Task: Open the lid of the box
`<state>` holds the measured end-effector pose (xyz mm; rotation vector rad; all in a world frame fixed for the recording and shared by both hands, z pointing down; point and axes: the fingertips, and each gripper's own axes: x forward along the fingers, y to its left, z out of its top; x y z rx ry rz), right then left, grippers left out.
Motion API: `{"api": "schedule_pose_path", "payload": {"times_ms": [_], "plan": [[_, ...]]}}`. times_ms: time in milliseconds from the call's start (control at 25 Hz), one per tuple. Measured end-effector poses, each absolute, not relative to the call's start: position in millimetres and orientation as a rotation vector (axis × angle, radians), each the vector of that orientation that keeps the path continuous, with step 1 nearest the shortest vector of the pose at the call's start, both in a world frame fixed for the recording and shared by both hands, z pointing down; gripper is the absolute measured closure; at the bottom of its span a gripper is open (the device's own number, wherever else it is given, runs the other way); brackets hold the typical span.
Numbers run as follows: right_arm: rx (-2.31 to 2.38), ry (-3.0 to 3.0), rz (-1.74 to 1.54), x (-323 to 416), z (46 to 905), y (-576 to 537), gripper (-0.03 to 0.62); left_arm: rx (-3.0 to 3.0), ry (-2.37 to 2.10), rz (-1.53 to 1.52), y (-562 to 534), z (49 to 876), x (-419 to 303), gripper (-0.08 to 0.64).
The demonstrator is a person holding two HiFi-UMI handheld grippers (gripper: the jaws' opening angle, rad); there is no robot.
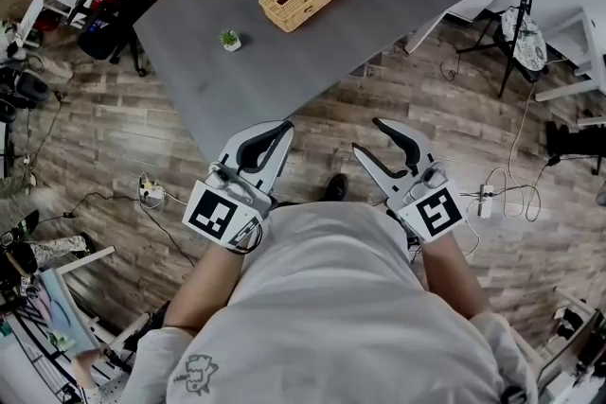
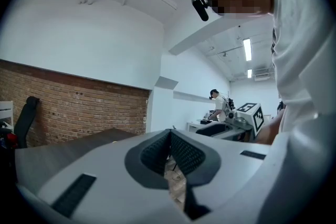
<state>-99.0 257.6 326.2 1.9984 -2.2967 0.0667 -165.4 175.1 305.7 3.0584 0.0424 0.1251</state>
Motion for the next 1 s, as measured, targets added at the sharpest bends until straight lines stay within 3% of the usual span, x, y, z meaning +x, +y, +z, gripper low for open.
{"api": "schedule_pose_path", "payload": {"times_ms": [1000], "plan": [[2.057, -2.204, 0.115, -35.6, 330.1, 241.9, 0.367, 3.031, 0.183, 0.068, 153.3, 304.9, -90.1, 0.549]]}}
